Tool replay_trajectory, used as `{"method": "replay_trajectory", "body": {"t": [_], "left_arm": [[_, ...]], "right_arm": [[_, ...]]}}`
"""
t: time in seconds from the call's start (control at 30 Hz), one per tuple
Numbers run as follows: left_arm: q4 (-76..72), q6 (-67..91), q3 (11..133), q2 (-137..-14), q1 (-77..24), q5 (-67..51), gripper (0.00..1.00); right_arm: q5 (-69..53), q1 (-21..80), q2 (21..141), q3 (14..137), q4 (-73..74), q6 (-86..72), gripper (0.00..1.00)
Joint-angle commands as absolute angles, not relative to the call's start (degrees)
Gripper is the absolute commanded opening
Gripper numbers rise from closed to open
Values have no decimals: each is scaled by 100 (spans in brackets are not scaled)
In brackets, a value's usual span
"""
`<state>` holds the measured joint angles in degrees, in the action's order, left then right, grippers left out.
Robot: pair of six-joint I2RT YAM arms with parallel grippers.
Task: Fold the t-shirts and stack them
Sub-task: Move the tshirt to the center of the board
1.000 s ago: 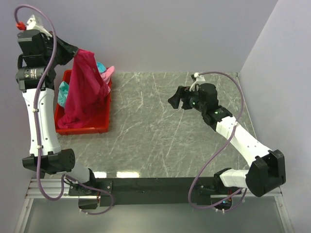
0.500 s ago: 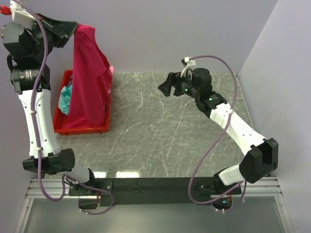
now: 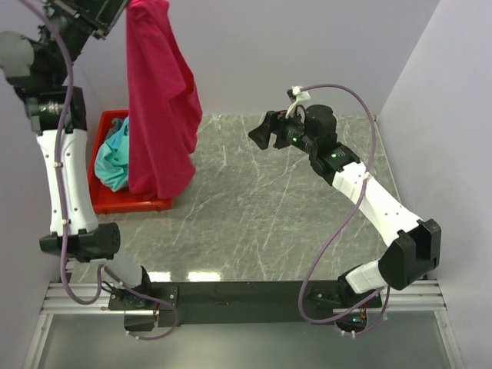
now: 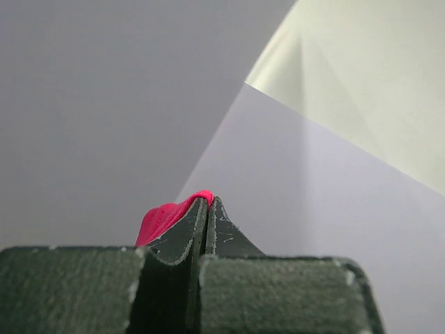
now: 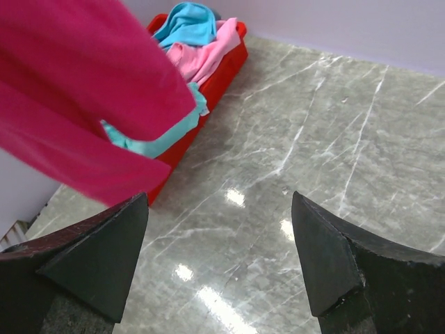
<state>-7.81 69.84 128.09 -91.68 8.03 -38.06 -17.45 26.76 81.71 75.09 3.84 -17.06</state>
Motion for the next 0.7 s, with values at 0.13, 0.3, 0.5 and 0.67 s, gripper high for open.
{"method": "replay_trajectory", "body": {"t": [0.13, 0.3, 0.5, 0.67], "left_arm": [[-1432, 6979, 13667, -9791, -148, -3797, 1], [-1696, 6917, 13728, -9957, -641, -3534, 1], [-2363, 7330, 14186, -10441, -1010, -3226, 0], [-2436, 7261, 13722, -10582, -1388, -3225, 1]], "right_arm": [[-1214, 2698, 7647, 7463, 360, -1538, 90], [-450, 2445, 7032, 6962, 229, -1793, 93], [-36, 1987, 6689, 6715, 606, -1723, 93], [158, 1626, 6495, 6531, 808, -1714, 94]]}}
